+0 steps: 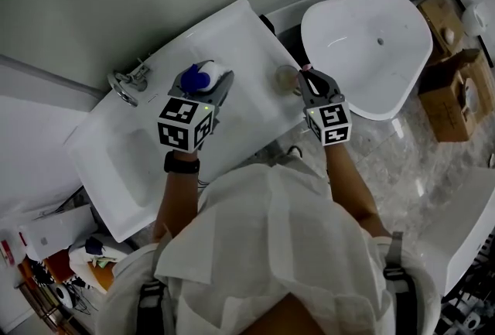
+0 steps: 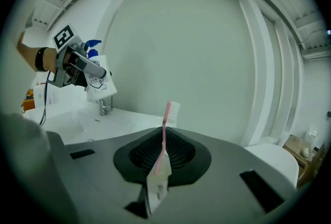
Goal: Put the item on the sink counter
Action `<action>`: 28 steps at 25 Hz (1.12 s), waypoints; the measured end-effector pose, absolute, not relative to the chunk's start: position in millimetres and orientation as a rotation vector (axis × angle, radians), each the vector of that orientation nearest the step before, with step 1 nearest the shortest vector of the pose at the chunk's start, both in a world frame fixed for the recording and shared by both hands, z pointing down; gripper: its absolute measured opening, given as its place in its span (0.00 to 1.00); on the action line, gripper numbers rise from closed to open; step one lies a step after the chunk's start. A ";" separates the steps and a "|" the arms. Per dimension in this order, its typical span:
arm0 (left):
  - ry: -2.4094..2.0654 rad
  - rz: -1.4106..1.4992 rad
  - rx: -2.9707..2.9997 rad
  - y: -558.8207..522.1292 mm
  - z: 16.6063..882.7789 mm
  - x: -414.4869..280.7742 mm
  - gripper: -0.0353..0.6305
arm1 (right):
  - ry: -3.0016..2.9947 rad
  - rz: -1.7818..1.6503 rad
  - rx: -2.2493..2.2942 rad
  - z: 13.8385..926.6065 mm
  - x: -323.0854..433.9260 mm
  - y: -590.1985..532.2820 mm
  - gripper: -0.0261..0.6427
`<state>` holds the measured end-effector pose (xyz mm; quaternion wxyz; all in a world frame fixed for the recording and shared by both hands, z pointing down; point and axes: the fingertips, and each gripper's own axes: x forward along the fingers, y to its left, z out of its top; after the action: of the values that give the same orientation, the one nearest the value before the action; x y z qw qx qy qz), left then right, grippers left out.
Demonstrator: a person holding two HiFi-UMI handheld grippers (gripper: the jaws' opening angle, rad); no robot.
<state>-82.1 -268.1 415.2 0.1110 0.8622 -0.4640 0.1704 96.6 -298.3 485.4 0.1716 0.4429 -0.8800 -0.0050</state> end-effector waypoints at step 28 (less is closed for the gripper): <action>-1.358 0.521 2.519 -264.9 418.2 -76.8 0.36 | -2.404 0.155 1.104 557.5 84.2 -300.4 0.07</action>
<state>-76.8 -264.9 418.2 0.1159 0.8602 -0.4638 0.1777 84.2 -300.4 557.5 0.2435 0.4042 -0.8798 0.0566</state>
